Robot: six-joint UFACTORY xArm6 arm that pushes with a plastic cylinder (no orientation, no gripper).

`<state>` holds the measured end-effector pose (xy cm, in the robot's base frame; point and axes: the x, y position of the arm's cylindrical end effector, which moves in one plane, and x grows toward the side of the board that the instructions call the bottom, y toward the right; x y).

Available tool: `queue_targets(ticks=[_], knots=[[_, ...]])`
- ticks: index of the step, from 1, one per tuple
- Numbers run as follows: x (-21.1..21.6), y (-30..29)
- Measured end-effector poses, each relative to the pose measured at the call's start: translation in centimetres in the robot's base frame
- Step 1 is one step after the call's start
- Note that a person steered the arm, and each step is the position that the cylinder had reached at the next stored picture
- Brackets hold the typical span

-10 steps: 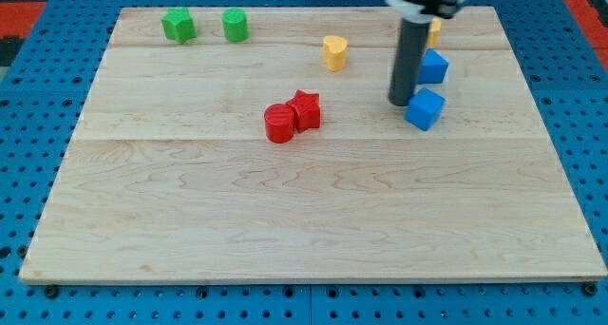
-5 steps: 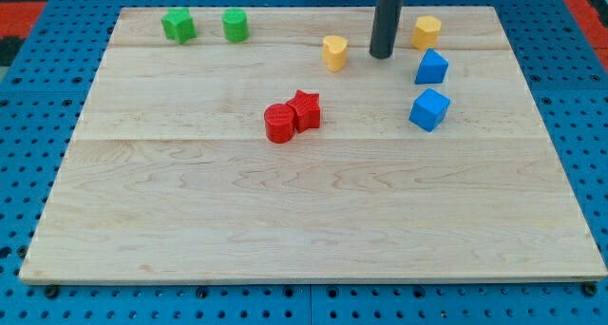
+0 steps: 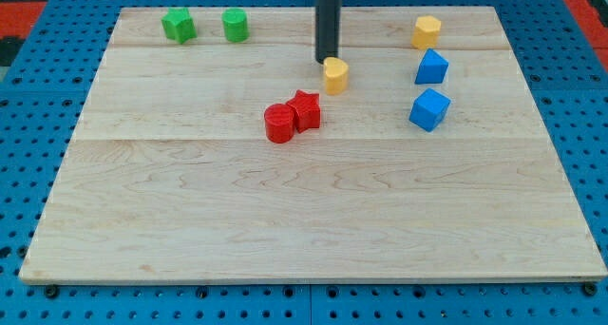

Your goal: Slide the yellow heart towards the blue cube

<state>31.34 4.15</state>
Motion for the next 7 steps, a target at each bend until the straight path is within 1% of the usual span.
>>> queue_targets(ticks=[1, 2, 3, 4, 5, 6, 7], knots=[[4.7, 3.8], [6.7, 4.4], [3.2, 3.8], [4.1, 2.1], [10.3, 2.0], [14.9, 2.4], [14.8, -3.1]])
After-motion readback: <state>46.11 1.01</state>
